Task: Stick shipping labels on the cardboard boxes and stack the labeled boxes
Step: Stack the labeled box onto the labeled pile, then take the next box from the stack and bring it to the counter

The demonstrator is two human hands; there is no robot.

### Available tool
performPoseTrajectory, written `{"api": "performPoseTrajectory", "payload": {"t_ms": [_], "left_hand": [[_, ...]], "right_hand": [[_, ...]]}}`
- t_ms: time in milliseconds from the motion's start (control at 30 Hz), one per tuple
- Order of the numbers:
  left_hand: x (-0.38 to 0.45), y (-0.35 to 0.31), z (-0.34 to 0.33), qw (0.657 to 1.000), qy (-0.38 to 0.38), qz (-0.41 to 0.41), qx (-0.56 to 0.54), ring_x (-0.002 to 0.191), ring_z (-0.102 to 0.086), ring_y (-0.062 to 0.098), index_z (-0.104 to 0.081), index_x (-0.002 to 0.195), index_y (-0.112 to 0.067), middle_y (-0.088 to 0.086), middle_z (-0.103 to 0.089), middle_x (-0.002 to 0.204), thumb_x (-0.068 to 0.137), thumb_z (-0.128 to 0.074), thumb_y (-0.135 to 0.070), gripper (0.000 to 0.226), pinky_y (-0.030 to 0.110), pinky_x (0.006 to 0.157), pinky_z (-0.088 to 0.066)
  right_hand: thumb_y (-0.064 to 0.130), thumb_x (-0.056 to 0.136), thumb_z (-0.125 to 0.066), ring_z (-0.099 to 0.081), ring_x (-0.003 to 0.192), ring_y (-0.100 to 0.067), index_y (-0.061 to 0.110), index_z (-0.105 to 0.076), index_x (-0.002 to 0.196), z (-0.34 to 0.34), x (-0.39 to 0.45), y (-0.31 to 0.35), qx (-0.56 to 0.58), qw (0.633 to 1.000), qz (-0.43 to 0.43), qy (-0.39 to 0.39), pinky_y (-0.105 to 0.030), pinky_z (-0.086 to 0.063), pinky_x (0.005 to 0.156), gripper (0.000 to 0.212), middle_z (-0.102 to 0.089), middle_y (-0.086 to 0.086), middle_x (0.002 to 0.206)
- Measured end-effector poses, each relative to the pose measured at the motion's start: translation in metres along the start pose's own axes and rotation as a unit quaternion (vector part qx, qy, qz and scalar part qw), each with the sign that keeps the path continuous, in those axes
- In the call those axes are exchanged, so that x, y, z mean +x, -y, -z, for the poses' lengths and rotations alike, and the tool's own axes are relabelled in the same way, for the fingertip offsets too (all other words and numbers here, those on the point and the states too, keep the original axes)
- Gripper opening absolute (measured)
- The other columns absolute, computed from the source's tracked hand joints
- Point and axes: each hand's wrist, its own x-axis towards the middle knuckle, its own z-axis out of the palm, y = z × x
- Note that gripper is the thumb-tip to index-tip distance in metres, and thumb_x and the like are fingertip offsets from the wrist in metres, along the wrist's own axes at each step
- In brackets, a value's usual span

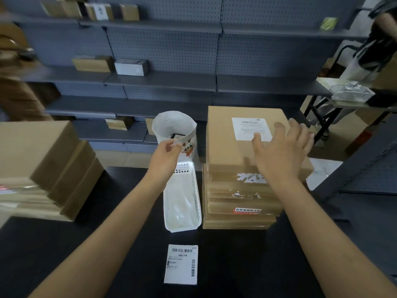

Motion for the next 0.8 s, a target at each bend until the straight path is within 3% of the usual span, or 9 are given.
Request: {"api": "performPoseTrajectory", "payload": {"t_ms": [133,267,400,500,667,733,800], "left_hand": [[-0.006,0.017,0.042,1.0,-0.011,-0.007,0.013,0.093,-0.045,0.002,-0.044,0.135,-0.019,-0.008,-0.049,0.118,0.1,-0.045,-0.031,0.037,0.022,0.078,-0.037],[-0.001,0.05,0.117,0.998,-0.019,-0.021,0.05,0.101,-0.045,0.005,-0.048,0.133,-0.019,-0.009,-0.051,0.116,0.099,-0.047,-0.03,0.035,0.023,0.082,-0.033],[0.018,0.071,0.207,0.996,-0.023,-0.03,0.084,0.103,-0.046,0.007,-0.049,0.134,-0.018,-0.004,-0.055,0.123,0.099,-0.047,-0.028,0.036,0.023,0.085,-0.033],[0.032,0.075,0.272,0.992,-0.046,-0.05,0.106,0.102,-0.047,0.007,-0.051,0.131,-0.017,-0.004,-0.056,0.117,0.099,-0.047,-0.027,0.034,0.023,0.085,-0.034],[0.052,0.087,0.361,0.985,-0.098,-0.049,0.134,0.112,-0.054,0.016,-0.054,0.129,-0.012,0.003,-0.06,0.122,0.098,-0.048,-0.024,0.033,0.022,0.088,-0.036],[0.062,0.096,0.387,0.98,-0.13,-0.046,0.141,0.105,-0.052,0.011,-0.054,0.129,-0.011,0.004,-0.06,0.122,0.098,-0.049,-0.021,0.034,0.019,0.085,-0.033],[0.067,0.107,0.41,0.976,-0.158,-0.044,0.144,0.1,-0.05,0.01,-0.056,0.126,-0.01,0.006,-0.061,0.12,0.096,-0.051,-0.019,0.032,0.017,0.083,-0.033]], "right_hand": [[0.036,0.092,-0.049,-0.03,0.135,-0.033,0.011,-0.055,0.125,-0.001,-0.023,0.047,0.039,0.997,0.052,-0.044,-0.049,-0.021,0.114,0.042,-0.041,-0.013,0.142],[0.028,0.092,-0.051,-0.038,0.124,-0.026,0.012,-0.062,0.115,-0.017,-0.072,0.131,0.097,0.987,0.121,-0.04,-0.039,-0.032,0.104,0.03,-0.052,-0.009,0.13],[0.025,0.091,-0.055,-0.045,0.117,-0.023,0.013,-0.065,0.111,-0.043,-0.123,0.216,0.125,0.983,0.131,0.004,-0.033,-0.038,0.096,0.026,-0.059,-0.006,0.122],[0.023,0.091,-0.056,-0.046,0.115,-0.023,0.013,-0.064,0.111,-0.058,-0.15,0.273,0.177,0.977,0.096,0.074,-0.028,-0.036,0.093,0.024,-0.061,-0.003,0.119],[0.024,0.093,-0.054,-0.048,0.114,-0.024,0.013,-0.062,0.114,-0.074,-0.177,0.343,0.223,0.958,0.049,0.172,-0.034,-0.04,0.095,0.025,-0.061,-0.006,0.117],[0.025,0.094,-0.053,-0.051,0.113,-0.026,0.014,-0.062,0.114,-0.086,-0.18,0.362,0.238,0.951,0.033,0.197,-0.038,-0.043,0.097,0.025,-0.061,-0.008,0.117],[0.026,0.095,-0.053,-0.054,0.111,-0.024,0.013,-0.061,0.115,-0.094,-0.187,0.38,0.264,0.935,0.026,0.235,-0.032,-0.044,0.092,0.025,-0.061,-0.009,0.118]]}}
